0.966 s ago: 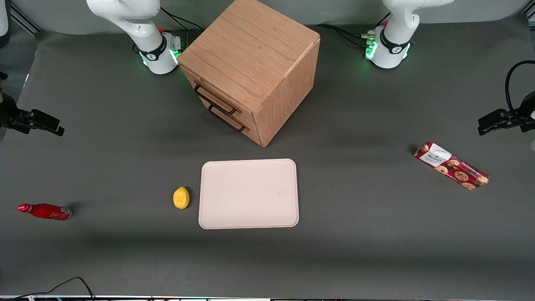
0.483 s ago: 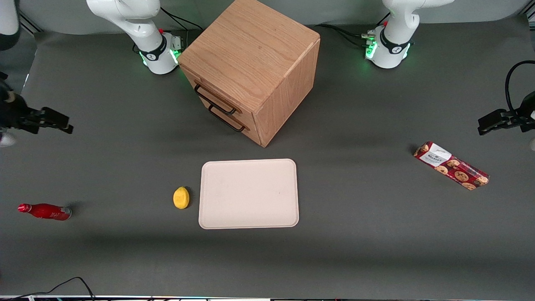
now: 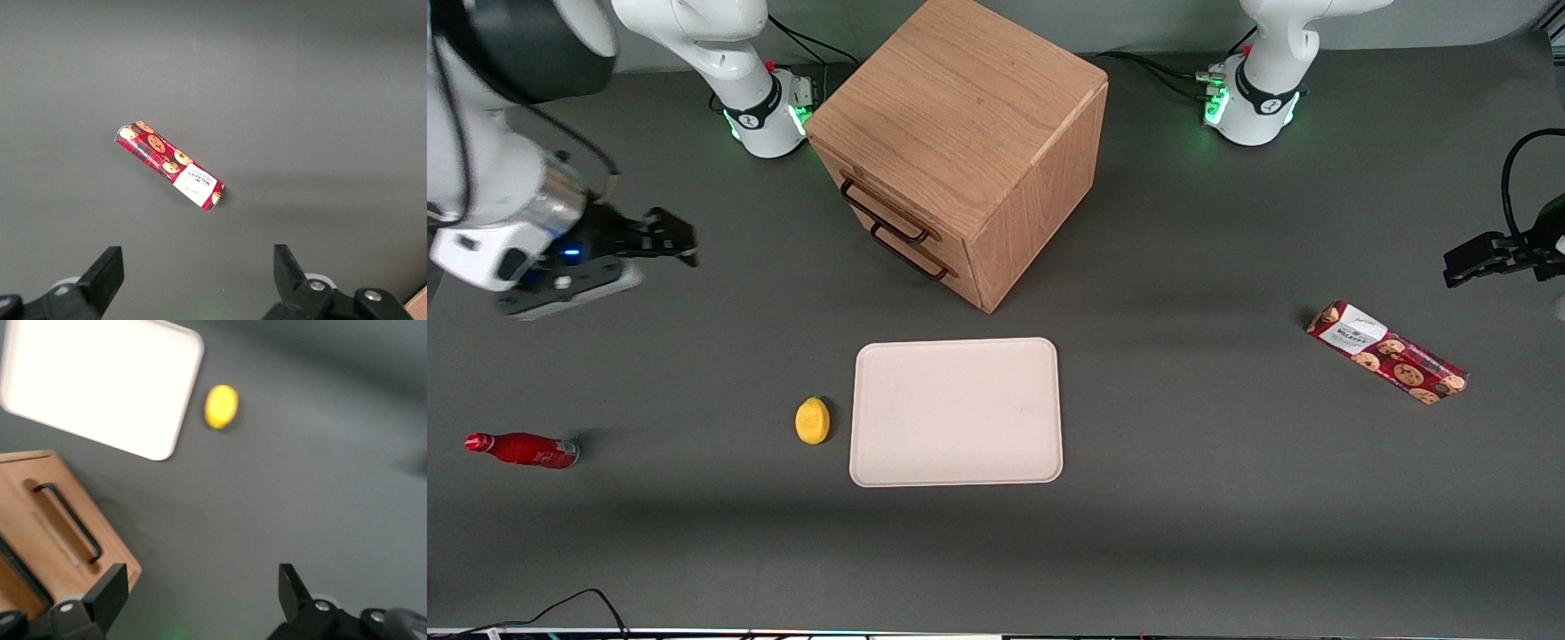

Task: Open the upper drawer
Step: 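Move the right gripper toward the upper drawer's black handle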

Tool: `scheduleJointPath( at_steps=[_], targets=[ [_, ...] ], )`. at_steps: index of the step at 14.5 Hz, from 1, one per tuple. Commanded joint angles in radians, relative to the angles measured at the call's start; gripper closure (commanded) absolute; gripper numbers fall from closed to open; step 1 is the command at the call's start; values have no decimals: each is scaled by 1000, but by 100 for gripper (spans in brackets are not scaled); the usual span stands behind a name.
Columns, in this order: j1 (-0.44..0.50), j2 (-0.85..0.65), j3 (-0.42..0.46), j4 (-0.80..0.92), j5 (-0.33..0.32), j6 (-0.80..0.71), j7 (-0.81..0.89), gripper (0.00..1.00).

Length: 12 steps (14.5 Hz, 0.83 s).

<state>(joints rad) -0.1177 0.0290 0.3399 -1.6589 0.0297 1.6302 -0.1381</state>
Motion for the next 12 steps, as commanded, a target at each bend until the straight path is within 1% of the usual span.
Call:
scheduleJointPath(
  at_steps=[1, 4, 5, 7, 12],
  targets=[
    [-36, -23, 92, -73, 59, 66, -81, 0],
    [-31, -20, 160, -120, 123, 103, -116, 0],
    [-30, -18, 181, -134, 133, 109, -126, 0],
    [-28, -14, 240, -165, 136, 118, -126, 0],
    [-10, -12, 297, -271, 144, 193, -129, 0]
  ],
)
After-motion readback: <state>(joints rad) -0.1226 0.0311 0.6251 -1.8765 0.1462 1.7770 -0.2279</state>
